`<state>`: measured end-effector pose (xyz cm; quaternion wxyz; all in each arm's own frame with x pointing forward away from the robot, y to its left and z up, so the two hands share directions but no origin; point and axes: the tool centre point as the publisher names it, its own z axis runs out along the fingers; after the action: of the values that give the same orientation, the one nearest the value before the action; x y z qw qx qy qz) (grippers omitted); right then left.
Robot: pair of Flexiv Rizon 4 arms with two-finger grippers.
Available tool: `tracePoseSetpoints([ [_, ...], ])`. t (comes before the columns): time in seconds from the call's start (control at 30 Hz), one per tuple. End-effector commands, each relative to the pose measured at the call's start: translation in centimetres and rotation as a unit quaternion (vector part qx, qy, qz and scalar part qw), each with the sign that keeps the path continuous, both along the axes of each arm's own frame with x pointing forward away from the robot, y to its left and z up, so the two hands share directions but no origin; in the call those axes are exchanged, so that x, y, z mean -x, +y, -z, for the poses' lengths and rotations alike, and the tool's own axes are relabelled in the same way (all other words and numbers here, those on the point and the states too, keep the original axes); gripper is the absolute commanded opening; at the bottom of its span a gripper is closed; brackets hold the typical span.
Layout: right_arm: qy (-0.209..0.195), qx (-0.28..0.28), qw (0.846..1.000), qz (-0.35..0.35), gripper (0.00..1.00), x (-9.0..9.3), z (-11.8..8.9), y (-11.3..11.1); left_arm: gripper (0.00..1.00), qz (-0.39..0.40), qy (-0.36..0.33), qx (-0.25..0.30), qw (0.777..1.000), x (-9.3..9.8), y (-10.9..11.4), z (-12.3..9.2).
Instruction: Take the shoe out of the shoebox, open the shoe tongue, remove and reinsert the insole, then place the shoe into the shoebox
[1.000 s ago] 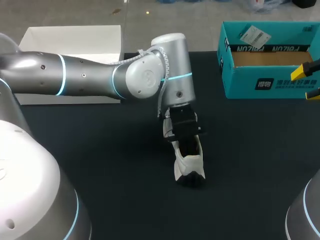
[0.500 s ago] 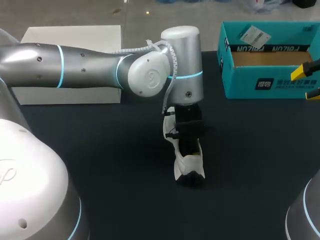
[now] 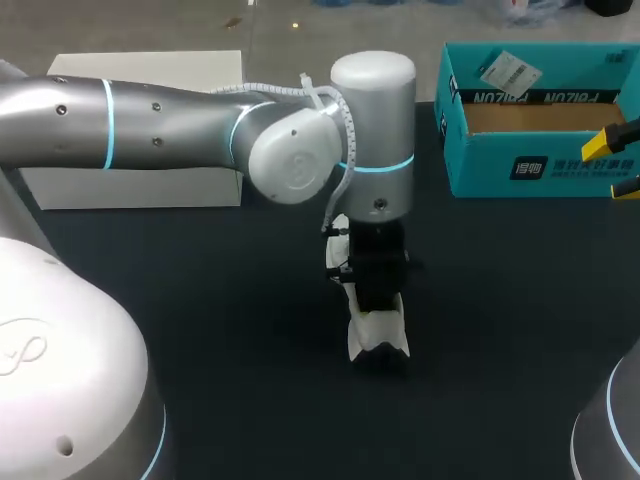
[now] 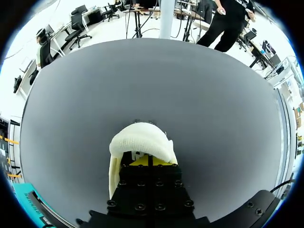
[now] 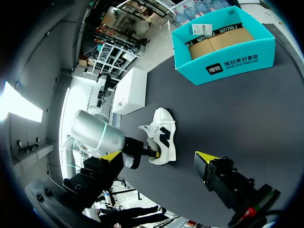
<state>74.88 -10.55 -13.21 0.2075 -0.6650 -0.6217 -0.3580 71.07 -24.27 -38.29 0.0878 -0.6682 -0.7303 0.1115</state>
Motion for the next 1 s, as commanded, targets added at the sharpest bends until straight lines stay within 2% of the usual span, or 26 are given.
tracePoseSetpoints([
  [0.03,0.001,0.001,1.0,0.0,1.0,0.0,0.0,0.0,0.0,-0.003,-0.011,0.008,1.0,0.2,-1.0,2.0],
  [0.37,0.001,0.001,1.0,0.0,1.0,0.0,0.0,0.0,0.0,-0.021,-0.035,0.028,0.999,-0.3,-1.1,4.3],
  [0.47,0.001,0.001,1.0,0.0,1.0,0.0,0.0,0.0,0.0,-0.014,-0.052,0.032,0.998,-0.2,-0.9,2.9],
  [0.6,0.001,0.001,1.0,0.0,1.0,0.0,0.0,0.0,0.0,-0.013,-0.082,0.041,0.996,-0.4,-0.4,0.0],
  [0.73,0.001,0.001,1.0,0.0,1.0,0.0,0.0,0.0,0.0,-0.019,-0.104,0.047,0.993,-1.1,0.0,-1.1],
  [0.83,0.001,0.001,1.0,0.0,1.0,0.0,0.0,0.0,0.0,-0.022,-0.117,0.04,0.992,-2.0,0.3,-0.7],
  [1.0,0.001,0.001,1.0,0.0,1.0,0.0,0.0,0.0,0.0,-0.018,-0.119,0.035,0.992,-3.0,0.4,1.5],
])
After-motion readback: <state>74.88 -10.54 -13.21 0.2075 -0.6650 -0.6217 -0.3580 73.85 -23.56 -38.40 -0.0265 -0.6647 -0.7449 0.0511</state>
